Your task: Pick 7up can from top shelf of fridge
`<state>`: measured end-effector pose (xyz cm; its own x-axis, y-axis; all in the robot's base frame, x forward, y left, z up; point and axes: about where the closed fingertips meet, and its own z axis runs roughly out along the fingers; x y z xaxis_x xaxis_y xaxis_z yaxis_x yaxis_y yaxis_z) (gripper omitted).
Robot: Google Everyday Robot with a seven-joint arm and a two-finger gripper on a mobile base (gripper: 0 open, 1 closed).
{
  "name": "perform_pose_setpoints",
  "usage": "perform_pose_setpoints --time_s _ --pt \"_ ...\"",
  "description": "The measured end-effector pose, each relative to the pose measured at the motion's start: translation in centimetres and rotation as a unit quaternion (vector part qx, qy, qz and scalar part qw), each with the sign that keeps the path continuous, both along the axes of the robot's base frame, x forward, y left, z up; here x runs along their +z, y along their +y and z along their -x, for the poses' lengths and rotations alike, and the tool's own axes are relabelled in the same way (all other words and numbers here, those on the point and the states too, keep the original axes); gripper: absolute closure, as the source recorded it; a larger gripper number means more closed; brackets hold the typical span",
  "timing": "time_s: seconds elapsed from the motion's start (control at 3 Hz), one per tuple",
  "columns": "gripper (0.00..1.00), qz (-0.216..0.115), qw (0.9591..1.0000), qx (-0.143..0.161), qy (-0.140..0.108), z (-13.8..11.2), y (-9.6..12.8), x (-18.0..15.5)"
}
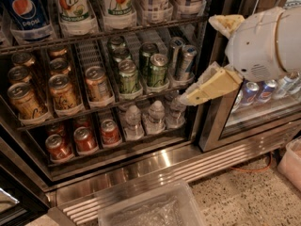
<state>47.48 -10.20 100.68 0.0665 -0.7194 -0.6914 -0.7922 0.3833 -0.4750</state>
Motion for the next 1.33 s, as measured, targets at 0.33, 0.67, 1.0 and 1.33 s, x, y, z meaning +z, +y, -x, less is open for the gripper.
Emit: perform_pose_setpoints --time_s 0.33,0.67,1.0,1.33 --pt "0.00 0.000 1.0000 0.000 0.000 0.0 0.0 0.0" --pt "0.00 -0.016 0.9998 0.009 0.007 0.7 1.0 -0.3" --pt "0.00 -0.049 0.9980 0.041 0.003 2.1 4.3 -0.6" --pt "0.00 -0.097 0.9927 0.072 -0.006 3.2 8.0 -0.1"
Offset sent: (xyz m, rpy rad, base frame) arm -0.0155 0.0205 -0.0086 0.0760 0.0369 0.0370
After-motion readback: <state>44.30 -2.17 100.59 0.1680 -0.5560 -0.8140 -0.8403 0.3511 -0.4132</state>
